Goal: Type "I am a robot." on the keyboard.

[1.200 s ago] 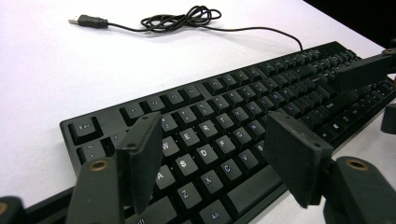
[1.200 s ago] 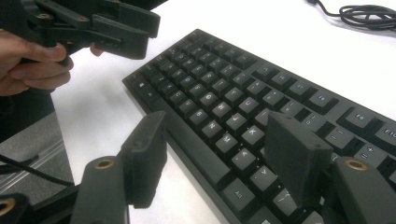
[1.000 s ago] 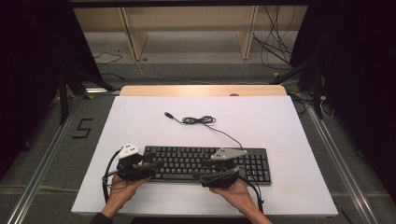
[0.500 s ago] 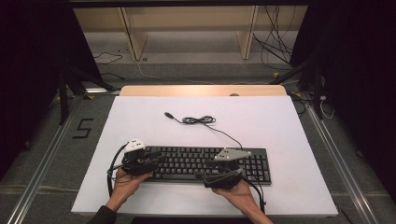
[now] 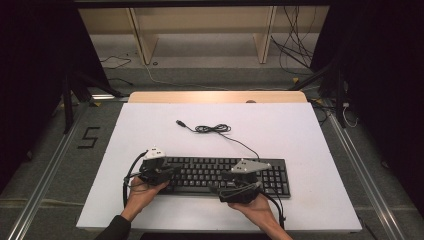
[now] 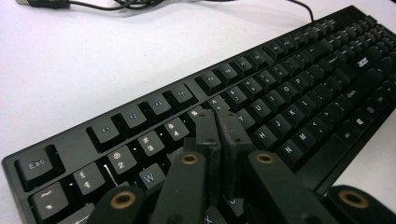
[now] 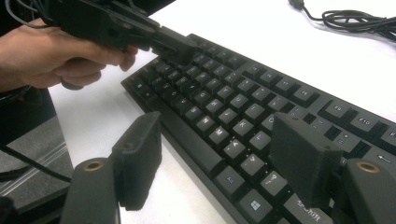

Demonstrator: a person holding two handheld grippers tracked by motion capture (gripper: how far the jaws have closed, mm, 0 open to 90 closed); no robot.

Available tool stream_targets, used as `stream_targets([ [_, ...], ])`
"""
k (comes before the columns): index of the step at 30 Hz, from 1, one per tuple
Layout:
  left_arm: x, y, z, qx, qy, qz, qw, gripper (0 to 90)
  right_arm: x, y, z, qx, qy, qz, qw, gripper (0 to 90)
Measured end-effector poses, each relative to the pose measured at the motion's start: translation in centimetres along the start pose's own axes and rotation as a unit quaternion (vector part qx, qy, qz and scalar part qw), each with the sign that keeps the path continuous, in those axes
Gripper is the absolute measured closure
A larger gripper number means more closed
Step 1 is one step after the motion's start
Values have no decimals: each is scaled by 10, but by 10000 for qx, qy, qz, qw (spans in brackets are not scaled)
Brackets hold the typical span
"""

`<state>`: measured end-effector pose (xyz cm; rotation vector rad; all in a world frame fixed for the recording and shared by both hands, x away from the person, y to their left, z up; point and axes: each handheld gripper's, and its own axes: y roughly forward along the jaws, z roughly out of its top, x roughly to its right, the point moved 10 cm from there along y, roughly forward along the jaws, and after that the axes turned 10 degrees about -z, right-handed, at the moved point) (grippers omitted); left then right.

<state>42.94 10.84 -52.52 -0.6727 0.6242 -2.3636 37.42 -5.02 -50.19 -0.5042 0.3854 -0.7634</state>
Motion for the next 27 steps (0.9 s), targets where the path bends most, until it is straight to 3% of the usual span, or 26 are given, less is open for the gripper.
stream_targets([
  [27, -6, 22, -8, -457, 2, 150, 9988, 890, -1, -2, 0, 28, -32, 9, 10000, 346],
])
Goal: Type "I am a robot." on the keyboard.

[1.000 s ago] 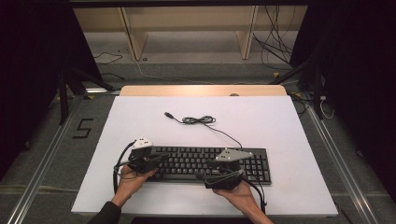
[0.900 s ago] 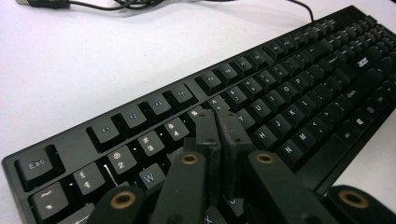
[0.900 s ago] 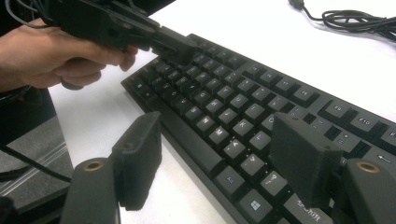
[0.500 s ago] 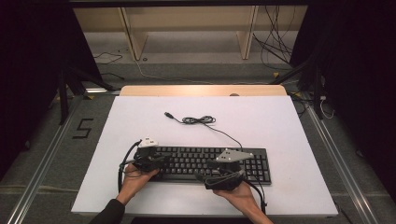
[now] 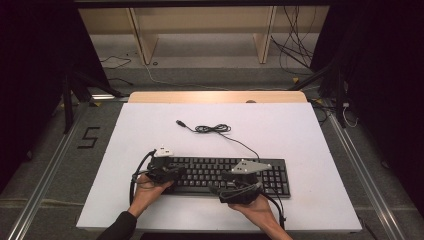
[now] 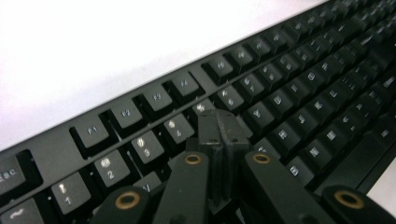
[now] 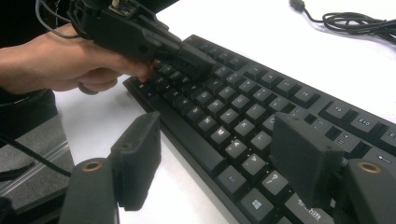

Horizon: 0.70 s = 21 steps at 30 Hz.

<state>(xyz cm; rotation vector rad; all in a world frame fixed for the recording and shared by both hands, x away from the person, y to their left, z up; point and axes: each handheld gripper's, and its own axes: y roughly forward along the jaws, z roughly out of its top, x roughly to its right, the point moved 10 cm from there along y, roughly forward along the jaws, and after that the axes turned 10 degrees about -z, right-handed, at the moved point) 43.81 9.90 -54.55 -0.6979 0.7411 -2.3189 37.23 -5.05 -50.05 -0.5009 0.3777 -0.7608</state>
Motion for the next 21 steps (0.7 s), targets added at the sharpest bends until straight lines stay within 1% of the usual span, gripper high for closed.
stream_targets([
  [1, 0, 0, 0, 27, -18, -22, 10000, 890, 0, 0, 0, -4, -2, -1, 10000, 346],
  [5, 0, 0, 0, 14, -27, -52, 10000, 891, 0, 0, 0, -2, 1, -4, 10000, 346],
  [11, 0, -2, 0, 37, 13, -10, 10000, 886, 1, 0, 0, 10, 8, -17, 10000, 346],
  [13, 0, -4, 2, 140, 3, -31, 9999, 853, 2, -1, 1, 14, 16, -26, 10000, 346],
  [14, 0, -6, 2, 132, -17, -25, 9999, 840, 2, -1, 1, 20, 22, -24, 10000, 346],
  [15, 0, -8, 3, 175, 8, -16, 9998, 833, 2, -1, 1, 19, 26, -28, 10000, 346],
  [16, 1, -9, 4, 219, -30, -33, 9998, 826, 2, -1, 1, 20, 28, -27, 10000, 346],
  [17, 1, -11, 5, 246, -18, -46, 9997, 814, 2, -1, 1, 22, 27, -30, 10000, 346],
  [18, 2, -12, 6, 305, -62, -70, 9995, 802, 2, -1, 1, 25, 26, -33, 10000, 346],
  [21, 3, -16, 6, 369, -60, -113, 9992, 768, 3, -1, 1, 24, 31, -40, 10000, 346],
])
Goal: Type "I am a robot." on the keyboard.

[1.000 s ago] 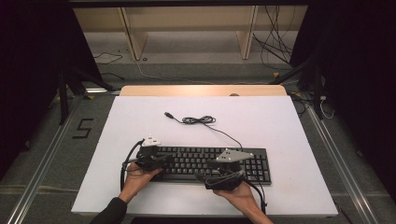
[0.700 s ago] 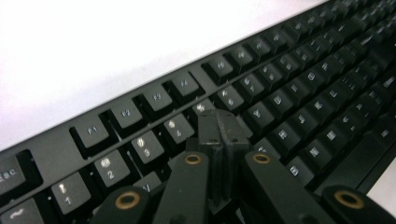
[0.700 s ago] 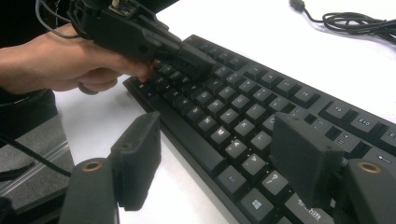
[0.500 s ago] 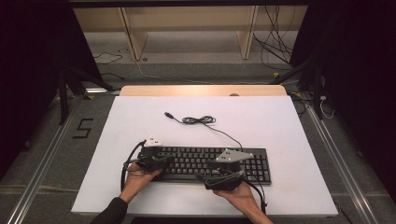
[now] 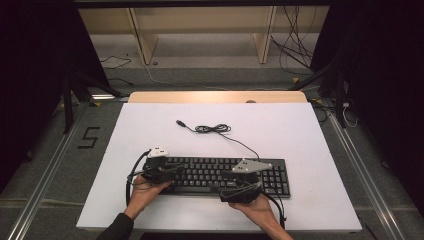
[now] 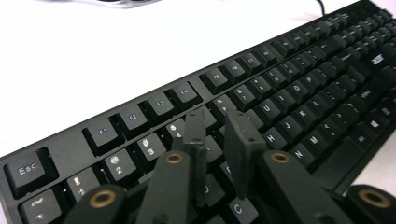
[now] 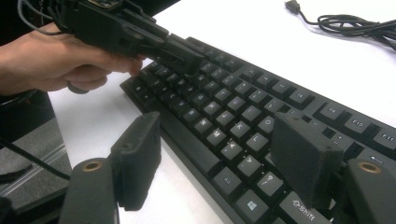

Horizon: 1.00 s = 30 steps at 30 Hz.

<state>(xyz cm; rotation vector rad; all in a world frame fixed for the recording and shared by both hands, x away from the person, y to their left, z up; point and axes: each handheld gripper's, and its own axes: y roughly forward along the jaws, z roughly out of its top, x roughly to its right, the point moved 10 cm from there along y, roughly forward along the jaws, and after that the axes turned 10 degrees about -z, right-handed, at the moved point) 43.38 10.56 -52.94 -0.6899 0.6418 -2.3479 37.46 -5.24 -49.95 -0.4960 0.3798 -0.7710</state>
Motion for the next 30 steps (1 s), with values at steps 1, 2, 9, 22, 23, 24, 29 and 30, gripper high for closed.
stream_targets([
  [1, 1, -2, 0, 11, 1, -16, 10000, 752, 0, 0, 0, 0, 3, -5, 10000, 346],
  [2, 1, -3, 0, 23, -11, -38, 10000, 736, 1, 0, 0, 0, 1, -11, 10000, 346],
  [9, 6, -15, -4, 147, -62, -105, 9998, 591, 5, 3, 1, -18, 29, -57, 10000, 346],
  [22, 12, -33, -8, 522, -130, -173, 9984, 355, 11, 13, 3, -81, 17, -160, 9998, 357],
  [23, 12, -35, -8, 538, -113, -158, 9984, 344, 12, 14, 3, -72, 6, -168, 9998, 360],
  [24, 12, -36, -8, 557, -120, -157, 9983, 335, 13, 15, 4, -81, 15, -182, 9998, 362],
  [29, 13, -42, -10, 656, -122, -120, 9977, 302, 16, 18, 6, -96, -21, -239, 9997, 392],
  [30, 13, -43, -11, 676, -138, -117, 9975, 297, 17, 19, 7, -120, -28, -264, 9996, 401],
])
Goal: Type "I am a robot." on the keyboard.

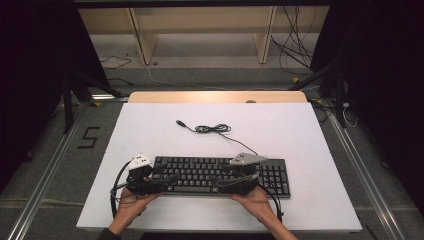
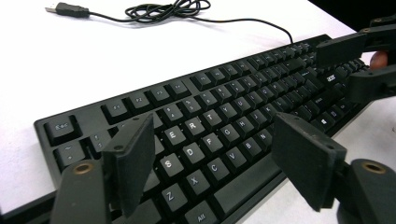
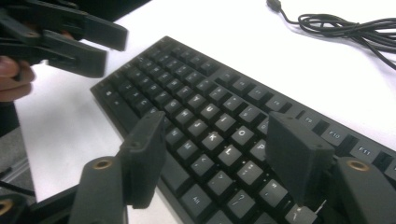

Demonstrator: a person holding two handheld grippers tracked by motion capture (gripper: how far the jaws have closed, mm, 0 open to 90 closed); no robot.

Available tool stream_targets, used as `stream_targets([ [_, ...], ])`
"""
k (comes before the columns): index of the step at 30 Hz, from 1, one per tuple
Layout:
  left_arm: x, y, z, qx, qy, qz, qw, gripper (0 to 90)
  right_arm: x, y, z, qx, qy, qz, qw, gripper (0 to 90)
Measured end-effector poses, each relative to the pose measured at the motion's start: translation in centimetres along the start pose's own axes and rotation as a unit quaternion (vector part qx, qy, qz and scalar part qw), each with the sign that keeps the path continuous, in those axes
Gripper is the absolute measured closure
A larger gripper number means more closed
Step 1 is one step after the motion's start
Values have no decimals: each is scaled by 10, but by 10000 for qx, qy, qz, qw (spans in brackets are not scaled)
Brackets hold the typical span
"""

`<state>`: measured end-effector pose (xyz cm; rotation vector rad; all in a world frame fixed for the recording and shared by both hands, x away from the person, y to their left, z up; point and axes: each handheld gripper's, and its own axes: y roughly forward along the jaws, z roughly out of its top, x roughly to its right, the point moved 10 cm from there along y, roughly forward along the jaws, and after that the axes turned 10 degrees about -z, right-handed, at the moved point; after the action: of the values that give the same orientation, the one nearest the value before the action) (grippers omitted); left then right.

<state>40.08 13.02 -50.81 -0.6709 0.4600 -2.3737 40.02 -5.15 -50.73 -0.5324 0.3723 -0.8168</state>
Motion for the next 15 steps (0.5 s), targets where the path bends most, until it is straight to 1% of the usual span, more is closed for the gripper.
stream_targets([
  [4, 0, -4, -1, 59, -9, 16, 10000, 283, 2, 4, 1, -60, -36, -57, 10000, 470],
  [8, 0, -6, -2, 107, -4, 27, 9999, 279, 6, 7, 2, -102, -68, -158, 9998, 598],
  [11, 0, -7, -3, 114, -8, 41, 9999, 278, 10, 10, 3, -161, -47, -258, 9995, 696],
  [15, 0, -9, -4, 141, -14, 44, 9999, 278, 16, 14, 3, -249, -2, -358, 9990, 803],
])
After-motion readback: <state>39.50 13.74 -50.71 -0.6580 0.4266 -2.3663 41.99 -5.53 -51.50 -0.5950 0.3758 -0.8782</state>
